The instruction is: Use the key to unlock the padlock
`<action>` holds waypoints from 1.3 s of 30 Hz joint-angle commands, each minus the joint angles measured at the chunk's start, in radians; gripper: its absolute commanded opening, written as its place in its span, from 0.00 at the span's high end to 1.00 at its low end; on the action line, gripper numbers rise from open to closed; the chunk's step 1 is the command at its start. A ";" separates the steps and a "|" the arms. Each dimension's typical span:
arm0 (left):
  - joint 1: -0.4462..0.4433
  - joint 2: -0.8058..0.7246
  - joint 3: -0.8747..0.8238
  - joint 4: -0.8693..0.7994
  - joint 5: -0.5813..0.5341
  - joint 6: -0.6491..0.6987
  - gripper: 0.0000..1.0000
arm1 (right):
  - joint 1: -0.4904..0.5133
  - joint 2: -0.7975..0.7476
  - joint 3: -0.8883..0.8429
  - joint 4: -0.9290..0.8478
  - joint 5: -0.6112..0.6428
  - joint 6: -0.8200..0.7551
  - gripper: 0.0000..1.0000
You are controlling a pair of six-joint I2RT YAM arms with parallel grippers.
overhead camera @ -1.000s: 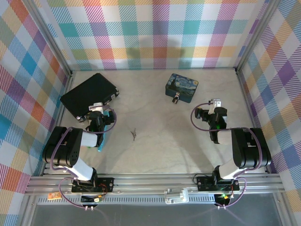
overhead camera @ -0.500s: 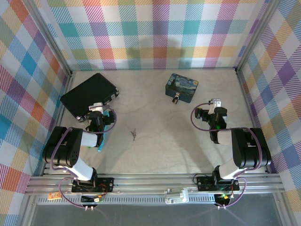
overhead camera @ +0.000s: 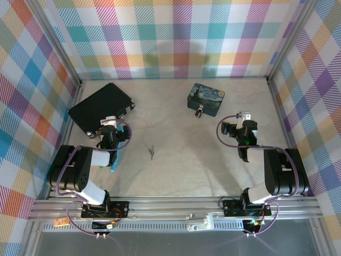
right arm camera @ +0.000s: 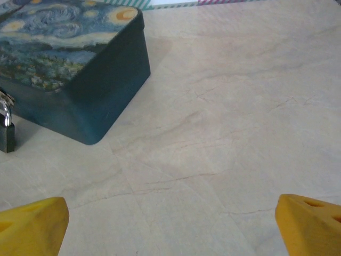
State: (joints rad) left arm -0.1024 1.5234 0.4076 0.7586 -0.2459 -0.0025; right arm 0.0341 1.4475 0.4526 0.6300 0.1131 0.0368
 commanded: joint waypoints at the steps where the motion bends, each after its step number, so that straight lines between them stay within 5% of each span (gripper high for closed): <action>1: -0.010 -0.111 0.095 -0.183 -0.063 0.009 0.00 | 0.008 -0.081 0.141 -0.254 0.063 0.044 0.01; 6: -0.041 -0.186 0.235 -0.432 -0.055 -0.143 0.00 | 0.007 -0.037 0.322 -0.477 -0.022 0.241 0.01; 13: -0.151 -0.114 0.384 -0.599 0.021 -0.347 0.00 | 0.006 0.226 0.709 -0.765 -0.138 0.389 0.01; 17: -0.214 -0.087 0.431 -0.669 -0.066 -0.479 0.01 | 0.006 0.335 0.819 -0.787 -0.211 0.429 0.01; 20: -0.220 -0.073 0.487 -0.754 0.007 -0.487 0.00 | 0.007 0.407 0.870 -0.780 -0.230 0.433 0.04; 28: -0.221 -0.138 0.388 -0.603 0.152 -0.496 0.00 | 0.017 0.542 0.960 -0.754 -0.390 0.414 0.19; 39: -0.233 -0.151 0.256 -0.376 0.251 -0.660 0.00 | 0.077 0.622 1.042 -0.873 -0.391 0.268 0.42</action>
State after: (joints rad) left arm -0.3271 1.3842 0.6979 0.2787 -0.0410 -0.5827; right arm 0.0822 2.0499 1.4628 -0.1692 -0.2520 0.3828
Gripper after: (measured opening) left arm 0.995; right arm 0.583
